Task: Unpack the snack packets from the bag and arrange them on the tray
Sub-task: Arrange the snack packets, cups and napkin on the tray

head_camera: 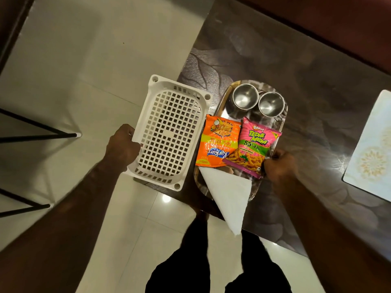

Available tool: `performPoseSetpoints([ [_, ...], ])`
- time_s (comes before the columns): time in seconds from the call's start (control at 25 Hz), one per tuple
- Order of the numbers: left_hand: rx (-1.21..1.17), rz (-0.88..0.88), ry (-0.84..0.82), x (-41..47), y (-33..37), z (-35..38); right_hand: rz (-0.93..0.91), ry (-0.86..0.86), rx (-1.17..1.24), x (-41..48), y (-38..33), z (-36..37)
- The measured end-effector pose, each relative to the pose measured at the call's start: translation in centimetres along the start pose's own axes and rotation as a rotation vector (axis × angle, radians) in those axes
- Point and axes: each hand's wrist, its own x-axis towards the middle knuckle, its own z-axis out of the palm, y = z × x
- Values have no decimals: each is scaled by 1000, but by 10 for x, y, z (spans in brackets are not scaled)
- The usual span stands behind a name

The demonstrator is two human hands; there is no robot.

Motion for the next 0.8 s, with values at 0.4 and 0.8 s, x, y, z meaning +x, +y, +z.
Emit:
performPoseSetpoints([
  [0.4,149,67,-33,-22,30,5,-54,33,-98,-3,9,-15],
  [0.8,126,318,-202,-93,116,68,-166,83,-43,-23,-22,-29],
])
